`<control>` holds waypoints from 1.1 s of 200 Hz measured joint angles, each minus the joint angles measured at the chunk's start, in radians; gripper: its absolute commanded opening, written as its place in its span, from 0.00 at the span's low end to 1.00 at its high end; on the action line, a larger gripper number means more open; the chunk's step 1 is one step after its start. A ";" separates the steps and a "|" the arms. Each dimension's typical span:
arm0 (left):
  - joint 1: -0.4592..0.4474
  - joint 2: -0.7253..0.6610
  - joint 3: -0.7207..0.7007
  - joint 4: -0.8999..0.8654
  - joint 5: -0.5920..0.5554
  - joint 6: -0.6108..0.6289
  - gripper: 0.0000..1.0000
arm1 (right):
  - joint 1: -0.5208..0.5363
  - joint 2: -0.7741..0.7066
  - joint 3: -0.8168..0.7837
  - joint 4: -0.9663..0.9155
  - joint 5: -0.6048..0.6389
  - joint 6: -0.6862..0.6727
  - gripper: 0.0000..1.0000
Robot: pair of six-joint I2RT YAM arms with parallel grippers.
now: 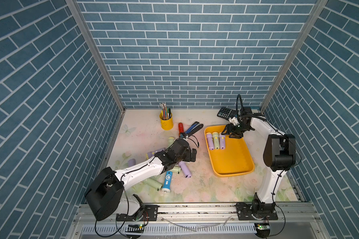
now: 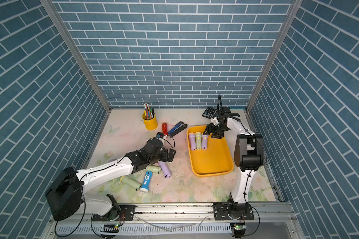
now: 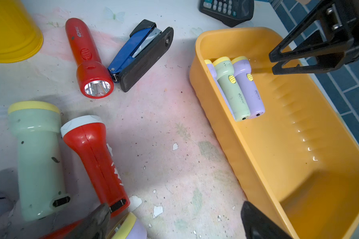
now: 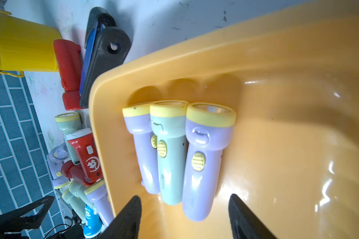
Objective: Put the flashlights into the storage boxes
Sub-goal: Place the flashlight at the storage box, then pick up the flashlight from the center of the board.
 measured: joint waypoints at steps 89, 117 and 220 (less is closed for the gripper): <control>0.021 -0.137 -0.071 -0.138 0.001 -0.018 1.00 | 0.270 -0.398 -0.205 0.029 0.224 0.098 0.66; 0.032 -0.173 -0.101 -0.166 0.003 -0.029 1.00 | 0.348 -0.450 -0.277 0.060 0.257 0.151 0.66; 0.165 -0.350 -0.241 -0.262 0.032 -0.092 1.00 | 0.626 -0.438 -0.338 0.114 0.333 0.304 0.65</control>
